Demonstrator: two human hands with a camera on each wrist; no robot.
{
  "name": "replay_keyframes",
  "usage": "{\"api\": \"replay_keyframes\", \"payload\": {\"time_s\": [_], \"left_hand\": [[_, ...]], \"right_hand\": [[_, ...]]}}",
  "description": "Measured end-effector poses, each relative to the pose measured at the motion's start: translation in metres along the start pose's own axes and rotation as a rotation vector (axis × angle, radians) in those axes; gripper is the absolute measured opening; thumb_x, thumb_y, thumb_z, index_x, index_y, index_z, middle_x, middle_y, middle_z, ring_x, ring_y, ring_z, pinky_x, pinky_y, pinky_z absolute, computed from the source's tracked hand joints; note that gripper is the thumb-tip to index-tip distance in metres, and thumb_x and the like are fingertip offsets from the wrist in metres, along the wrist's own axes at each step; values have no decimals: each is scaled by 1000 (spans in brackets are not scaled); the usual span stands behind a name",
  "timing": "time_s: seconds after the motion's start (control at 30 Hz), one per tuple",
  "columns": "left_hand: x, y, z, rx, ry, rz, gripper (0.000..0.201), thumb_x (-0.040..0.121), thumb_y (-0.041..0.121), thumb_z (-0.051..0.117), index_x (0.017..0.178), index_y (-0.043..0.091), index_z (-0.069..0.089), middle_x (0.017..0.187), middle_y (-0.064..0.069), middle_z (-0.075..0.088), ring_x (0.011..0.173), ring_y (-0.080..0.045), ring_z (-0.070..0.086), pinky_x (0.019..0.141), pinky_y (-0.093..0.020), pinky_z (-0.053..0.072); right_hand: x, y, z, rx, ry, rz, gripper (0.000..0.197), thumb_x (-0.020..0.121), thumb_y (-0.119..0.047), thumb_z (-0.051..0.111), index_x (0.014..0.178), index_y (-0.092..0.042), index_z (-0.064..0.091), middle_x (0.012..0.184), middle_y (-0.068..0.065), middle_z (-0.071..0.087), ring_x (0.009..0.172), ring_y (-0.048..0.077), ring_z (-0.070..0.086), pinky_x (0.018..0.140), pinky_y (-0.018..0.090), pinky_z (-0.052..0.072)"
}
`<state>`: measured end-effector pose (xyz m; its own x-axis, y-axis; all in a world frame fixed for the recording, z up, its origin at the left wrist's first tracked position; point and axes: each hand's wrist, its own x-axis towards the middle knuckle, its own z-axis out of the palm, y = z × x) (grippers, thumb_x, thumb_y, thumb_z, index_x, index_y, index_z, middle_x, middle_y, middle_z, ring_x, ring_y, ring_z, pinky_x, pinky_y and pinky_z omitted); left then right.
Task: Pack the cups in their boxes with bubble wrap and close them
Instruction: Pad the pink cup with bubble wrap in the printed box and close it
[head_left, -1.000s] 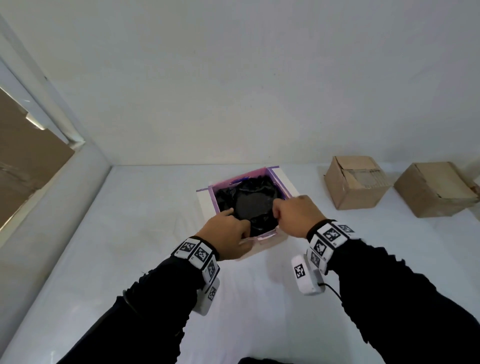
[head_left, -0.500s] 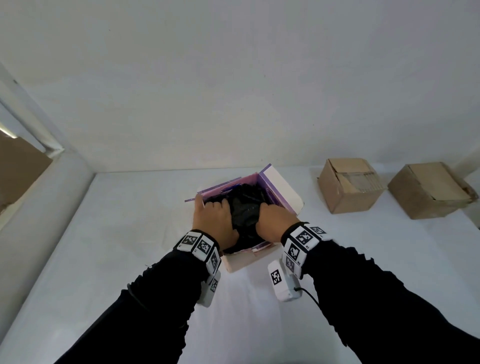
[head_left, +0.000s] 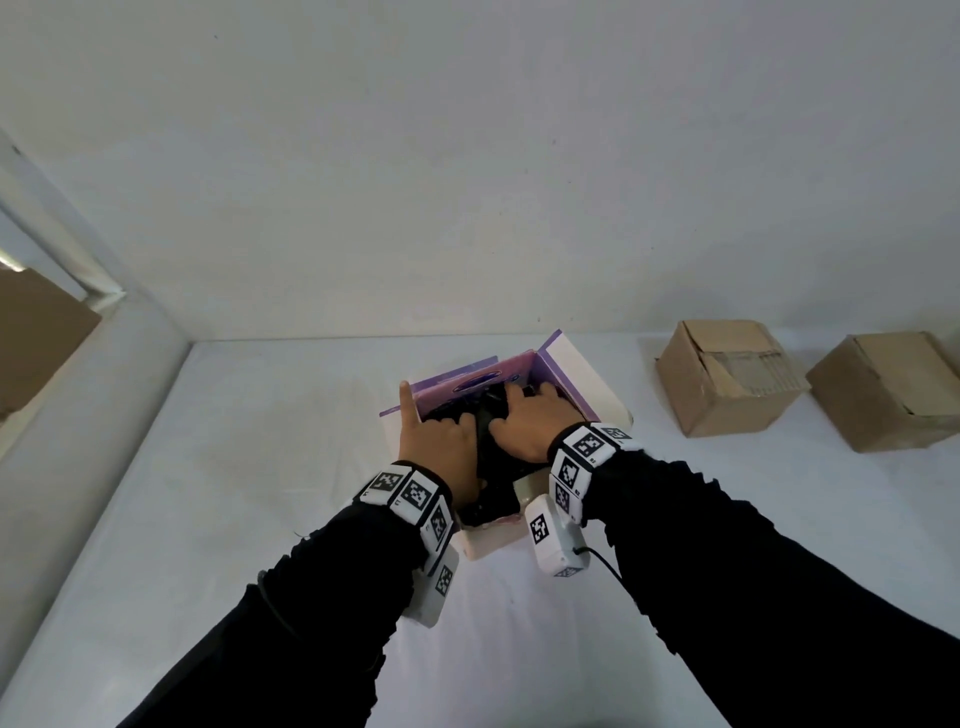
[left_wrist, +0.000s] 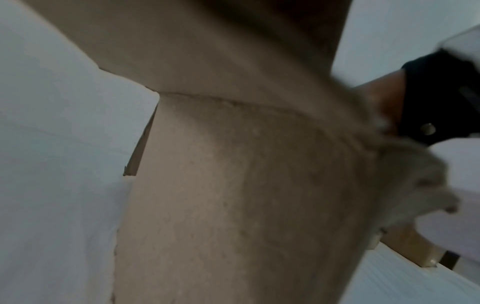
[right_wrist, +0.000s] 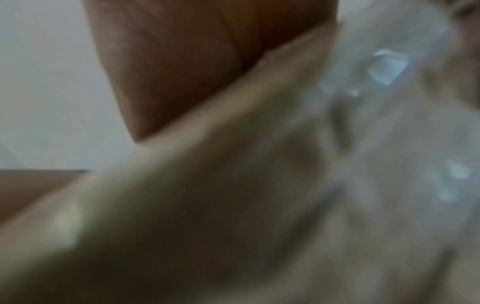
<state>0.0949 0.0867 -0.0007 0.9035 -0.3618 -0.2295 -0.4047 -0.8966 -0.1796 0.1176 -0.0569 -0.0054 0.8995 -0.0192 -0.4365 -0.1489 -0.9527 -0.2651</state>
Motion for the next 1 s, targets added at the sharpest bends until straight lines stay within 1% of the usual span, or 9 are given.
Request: {"api": "replay_keyframes", "payload": {"time_s": [0.17,0.37,0.43,0.53,0.6,0.67,0.77,0.87,1.0], "left_hand": [[-2,-1,1,3,4,8,48,77,53,57,108,18,51,94,6,65,94,-20,62,107,-68,-12],[-2,-6,-4,-20,19,29,48,75,52,61,111,21,54,102,6,65,105,-19,59,110,-65,-11],[-3,-11,-8,-34,43,32,49,74,51,64,113,22,55,108,4,62,112,-20,55,112,-61,-6],[-10,-18,-13,38,109,13,56,73,57,64,115,20,55,120,-2,54,122,-26,41,113,-52,9],[-19,-21,-13,33,173,14,46,79,56,58,110,21,55,116,0,56,119,-24,40,109,-48,13],[-28,-22,-10,-8,220,26,37,87,56,47,103,23,55,103,4,63,116,-22,44,109,-48,8],[-43,-19,-6,-36,239,73,55,83,72,31,102,27,56,90,7,69,118,-20,48,111,-60,-2],[-59,-18,-1,6,180,124,76,76,83,23,115,28,60,114,6,64,140,-22,27,106,-67,-13],[-66,-23,7,46,153,146,85,76,84,15,115,27,65,127,5,56,146,-23,13,105,-68,-15]], "right_hand": [[5,-5,8,-206,52,-62,62,89,-46,40,142,-14,37,150,16,25,133,33,26,109,42,25],[8,-2,3,-133,9,-39,65,88,-47,40,141,-10,35,147,17,35,130,34,36,106,44,33],[5,-4,0,-72,73,-50,63,88,-41,46,140,-8,34,145,18,35,128,36,39,104,45,38],[0,-7,-5,-79,267,-216,47,86,-23,50,130,-9,43,139,14,41,124,32,43,94,43,42],[0,-7,-5,-133,224,-331,41,86,-19,47,127,-12,48,133,11,49,121,30,47,94,42,41],[2,-4,-4,-145,122,-321,43,86,-19,44,128,-17,47,132,10,54,120,31,49,97,43,38],[4,-2,-1,-224,51,-263,50,86,-24,42,136,-24,41,136,11,52,125,32,43,102,45,33],[3,-8,1,-321,53,-245,54,86,-25,44,140,-20,40,142,10,45,131,32,36,105,47,32],[2,-20,-5,-215,239,-416,41,83,-15,49,124,-14,51,131,9,50,117,29,49,91,41,44]]}}
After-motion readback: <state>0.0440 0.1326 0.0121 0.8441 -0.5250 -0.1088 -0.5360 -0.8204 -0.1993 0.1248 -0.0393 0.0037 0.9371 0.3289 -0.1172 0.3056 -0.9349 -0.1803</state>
